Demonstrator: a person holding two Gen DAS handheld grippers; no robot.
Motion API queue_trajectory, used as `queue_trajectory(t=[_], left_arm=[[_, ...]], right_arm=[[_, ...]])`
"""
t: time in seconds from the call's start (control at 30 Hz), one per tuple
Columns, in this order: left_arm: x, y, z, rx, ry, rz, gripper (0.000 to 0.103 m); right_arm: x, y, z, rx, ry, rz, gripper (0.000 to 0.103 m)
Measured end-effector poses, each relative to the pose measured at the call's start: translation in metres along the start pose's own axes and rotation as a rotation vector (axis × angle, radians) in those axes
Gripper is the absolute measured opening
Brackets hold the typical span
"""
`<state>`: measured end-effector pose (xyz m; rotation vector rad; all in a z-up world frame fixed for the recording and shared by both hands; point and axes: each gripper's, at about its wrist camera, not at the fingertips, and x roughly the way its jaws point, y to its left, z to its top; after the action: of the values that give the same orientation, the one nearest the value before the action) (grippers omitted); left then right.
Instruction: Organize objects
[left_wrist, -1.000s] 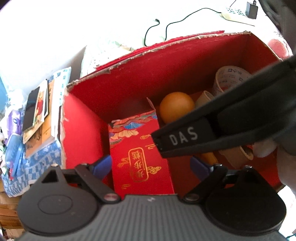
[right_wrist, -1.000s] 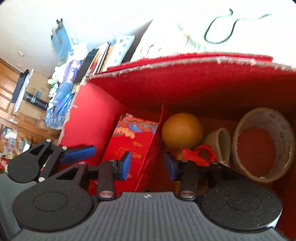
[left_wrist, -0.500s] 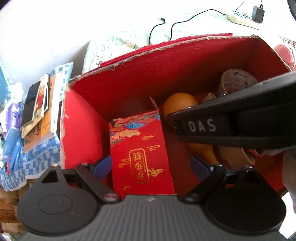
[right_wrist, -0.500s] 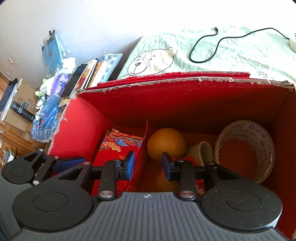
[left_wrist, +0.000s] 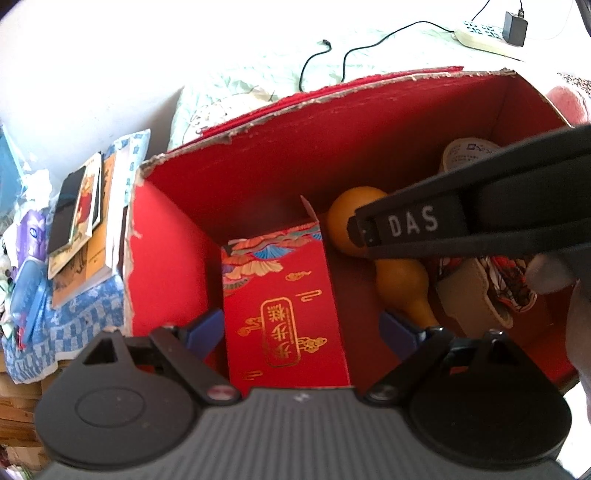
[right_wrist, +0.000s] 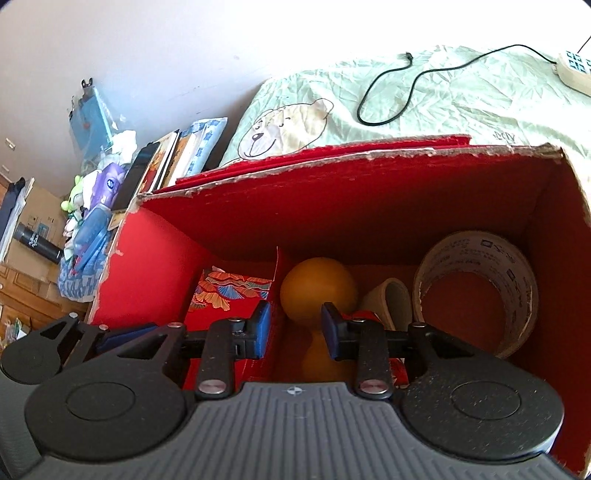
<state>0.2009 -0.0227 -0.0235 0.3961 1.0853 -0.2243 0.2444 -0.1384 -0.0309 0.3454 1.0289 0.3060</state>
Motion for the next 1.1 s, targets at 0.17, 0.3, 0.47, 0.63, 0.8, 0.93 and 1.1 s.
queue_trajectory(t=[0.17,0.3,0.47,0.63,0.8,0.93,1.1], left_arm=[[0.001,0.002,0.001,-0.01,0.002,-0.001,0.092],[0.002,0.001,0.0,-0.014,-0.006,0.009,0.091],[0.003,0.001,0.0,-0.02,-0.003,0.014,0.09],[0.004,0.002,0.0,-0.025,0.0,0.021,0.088],[0.004,0.004,0.0,-0.047,0.0,0.025,0.088],[0.005,0.005,0.0,-0.053,0.002,0.022,0.088],[0.004,0.004,0.0,-0.055,0.0,0.032,0.088]], right_arm=[[0.0,-0.001,0.0,0.012,0.0,0.003,0.034],[-0.002,-0.007,-0.001,0.044,-0.015,0.011,0.034],[-0.003,-0.007,-0.001,0.05,-0.02,0.011,0.034],[-0.004,-0.009,-0.001,0.059,-0.025,0.02,0.034],[-0.002,-0.009,0.0,0.066,-0.006,0.025,0.034],[-0.002,-0.011,0.0,0.078,-0.001,0.032,0.034],[-0.003,-0.01,-0.001,0.076,-0.008,0.034,0.034]])
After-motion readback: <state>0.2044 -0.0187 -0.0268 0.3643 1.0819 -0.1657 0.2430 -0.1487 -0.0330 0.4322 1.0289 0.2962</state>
